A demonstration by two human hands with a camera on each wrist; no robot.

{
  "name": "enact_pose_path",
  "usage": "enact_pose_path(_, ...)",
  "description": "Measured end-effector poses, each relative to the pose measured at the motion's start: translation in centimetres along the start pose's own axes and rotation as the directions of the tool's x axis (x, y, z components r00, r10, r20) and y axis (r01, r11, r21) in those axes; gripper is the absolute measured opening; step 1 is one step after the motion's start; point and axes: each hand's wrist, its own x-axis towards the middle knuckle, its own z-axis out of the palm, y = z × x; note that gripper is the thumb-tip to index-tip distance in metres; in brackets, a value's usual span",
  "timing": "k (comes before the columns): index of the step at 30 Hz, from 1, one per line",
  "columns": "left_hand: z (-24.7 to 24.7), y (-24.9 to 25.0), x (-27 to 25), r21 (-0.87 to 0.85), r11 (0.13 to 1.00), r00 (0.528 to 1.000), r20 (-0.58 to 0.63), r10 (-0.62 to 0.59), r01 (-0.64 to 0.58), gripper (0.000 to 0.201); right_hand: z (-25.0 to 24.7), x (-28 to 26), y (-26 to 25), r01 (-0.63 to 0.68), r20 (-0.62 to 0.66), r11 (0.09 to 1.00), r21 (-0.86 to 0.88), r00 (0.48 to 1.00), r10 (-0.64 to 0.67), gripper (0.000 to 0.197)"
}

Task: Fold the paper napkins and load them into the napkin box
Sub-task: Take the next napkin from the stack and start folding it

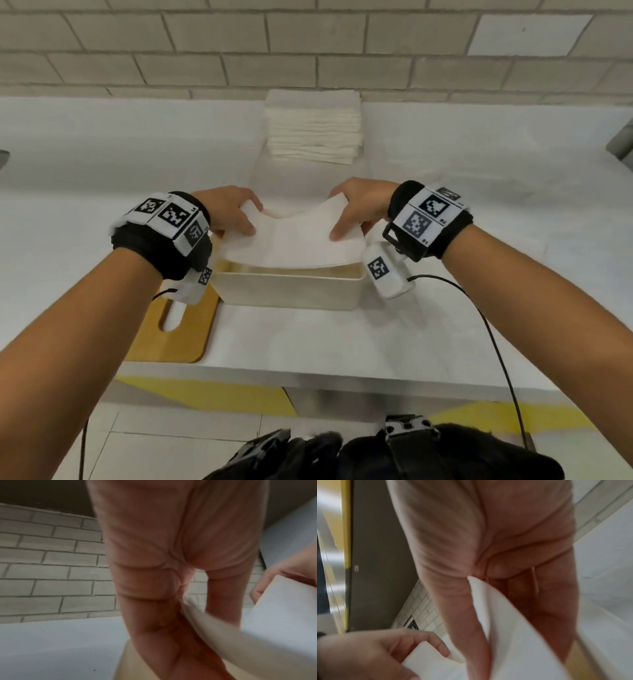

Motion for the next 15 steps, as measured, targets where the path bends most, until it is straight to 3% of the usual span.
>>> enact_pose_path(5, 0.7, 0.3, 0.9, 0.135, 0.99, 0.997, 0.073, 0.024, -0.033, 0.047, 0.9, 0.2, -1.3, -0.108, -0.045, 0.972, -0.21, 0.994, 0.101, 0.054)
enact_pose_path(15, 1.0, 1.2, 1.1, 0.293, 0.956, 0.995, 0.087, -0.043, 0.016, 0.039, 1.9, 1.5, -2.6, -0.172, -0.026, 0.877, -0.449, 0.983, 0.179, 0.04)
